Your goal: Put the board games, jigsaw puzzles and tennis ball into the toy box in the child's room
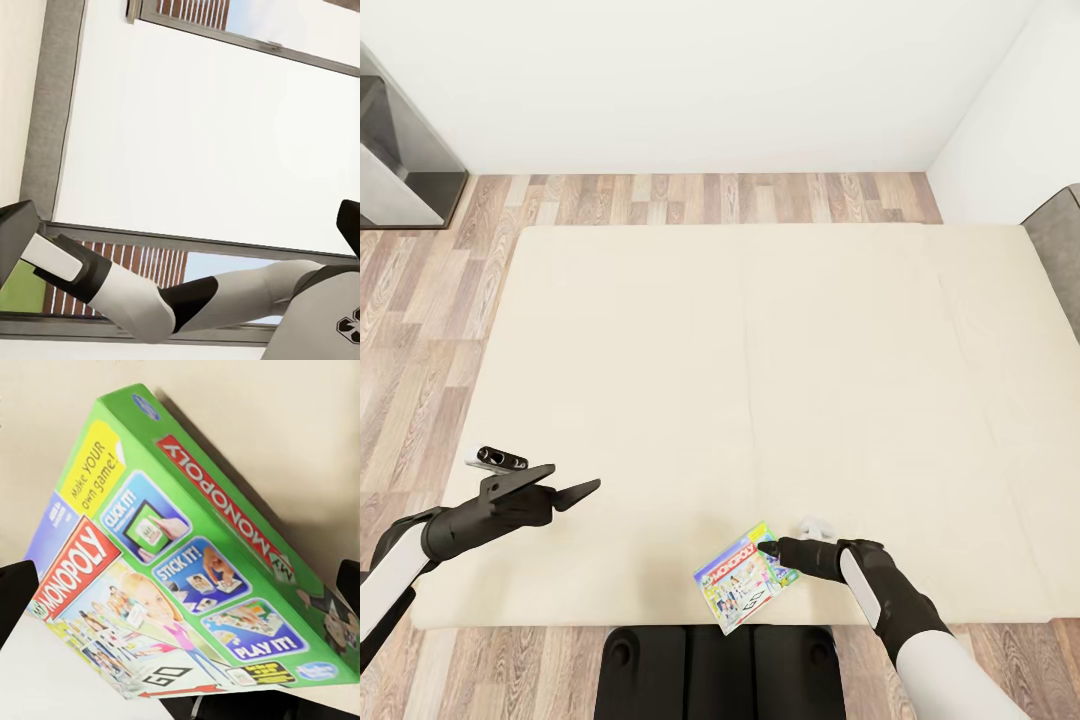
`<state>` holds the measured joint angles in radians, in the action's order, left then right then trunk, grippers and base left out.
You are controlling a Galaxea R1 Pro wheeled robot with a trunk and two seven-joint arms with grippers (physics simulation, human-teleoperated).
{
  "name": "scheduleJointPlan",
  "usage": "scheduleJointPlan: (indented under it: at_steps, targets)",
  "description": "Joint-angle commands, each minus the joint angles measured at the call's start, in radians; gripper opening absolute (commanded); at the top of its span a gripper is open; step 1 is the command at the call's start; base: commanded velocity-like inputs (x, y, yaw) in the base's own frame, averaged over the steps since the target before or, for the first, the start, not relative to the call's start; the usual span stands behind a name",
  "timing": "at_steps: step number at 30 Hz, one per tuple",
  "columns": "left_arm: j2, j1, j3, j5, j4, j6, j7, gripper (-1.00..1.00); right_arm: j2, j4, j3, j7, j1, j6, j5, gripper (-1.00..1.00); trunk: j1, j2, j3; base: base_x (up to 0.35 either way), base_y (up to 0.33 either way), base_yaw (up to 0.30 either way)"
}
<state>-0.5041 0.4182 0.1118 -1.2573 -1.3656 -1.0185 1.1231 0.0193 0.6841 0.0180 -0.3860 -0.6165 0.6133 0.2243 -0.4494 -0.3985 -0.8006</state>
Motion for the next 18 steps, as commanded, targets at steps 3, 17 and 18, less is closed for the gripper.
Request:
scheduleJointPlan:
  at_steps: [3,17,18]
  targets:
    - [-0.001,0.001,0.002,-0.004,0.0,-0.005,0.002,1.0,0.0,0.002,0.002,0.0,0.0,0.006,0.004,1.0,-0.001,-0.002,-0.001,0.0,0.0,0.0]
    - [-0.001,0.001,0.002,-0.004,0.0,-0.005,0.003,1.0,0.0,0.005,0.002,-0.001,0.0,0.006,0.003,1.0,-0.001,-0.002,-0.009,0.0,0.0,0.0]
    - [-0.001,0.001,0.002,-0.004,0.0,-0.005,0.003,1.0,0.0,0.005,0.002,-0.001,0.0,0.006,0.004,1.0,-0.001,-0.002,-0.01,0.0,0.0,0.0]
